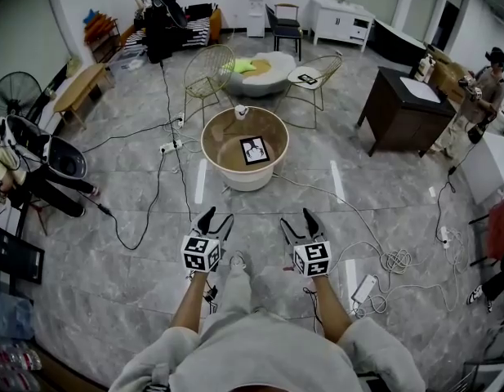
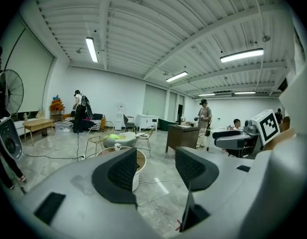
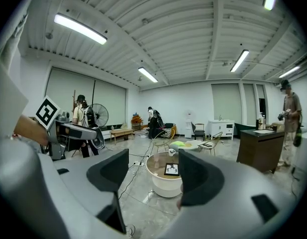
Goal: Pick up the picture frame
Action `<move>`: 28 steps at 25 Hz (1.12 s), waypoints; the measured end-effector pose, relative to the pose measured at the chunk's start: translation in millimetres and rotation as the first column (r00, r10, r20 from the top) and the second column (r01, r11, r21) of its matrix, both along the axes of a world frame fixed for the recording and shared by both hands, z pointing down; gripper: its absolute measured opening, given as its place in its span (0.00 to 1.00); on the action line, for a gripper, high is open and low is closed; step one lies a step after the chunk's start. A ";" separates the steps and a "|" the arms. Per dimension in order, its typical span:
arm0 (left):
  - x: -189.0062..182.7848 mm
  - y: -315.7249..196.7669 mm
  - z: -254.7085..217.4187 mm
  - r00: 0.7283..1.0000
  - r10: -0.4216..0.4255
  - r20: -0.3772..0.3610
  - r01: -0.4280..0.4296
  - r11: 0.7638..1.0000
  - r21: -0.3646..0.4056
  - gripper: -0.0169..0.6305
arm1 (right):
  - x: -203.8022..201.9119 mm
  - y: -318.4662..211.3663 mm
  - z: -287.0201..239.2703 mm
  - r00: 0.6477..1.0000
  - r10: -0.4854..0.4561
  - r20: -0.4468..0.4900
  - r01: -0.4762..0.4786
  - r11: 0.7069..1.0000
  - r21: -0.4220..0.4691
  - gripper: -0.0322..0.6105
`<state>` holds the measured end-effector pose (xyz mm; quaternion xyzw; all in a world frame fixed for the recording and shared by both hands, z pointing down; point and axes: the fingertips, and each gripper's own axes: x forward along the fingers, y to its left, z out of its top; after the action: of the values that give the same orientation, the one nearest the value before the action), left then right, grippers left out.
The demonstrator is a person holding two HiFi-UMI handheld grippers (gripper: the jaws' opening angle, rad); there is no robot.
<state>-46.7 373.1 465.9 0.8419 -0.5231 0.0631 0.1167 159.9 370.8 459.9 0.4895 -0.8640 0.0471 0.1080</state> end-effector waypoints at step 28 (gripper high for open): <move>-69.1 -279.8 -2.3 0.997 0.050 -0.054 -0.051 0.999 -0.015 0.40 | -74.3 -267.3 -9.5 0.998 0.031 -0.051 -0.031 1.000 -0.005 0.51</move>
<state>-115.8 93.3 463.6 0.8553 -0.4977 0.0475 0.1359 85.6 103.5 450.4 0.5036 -0.8532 0.0387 0.1304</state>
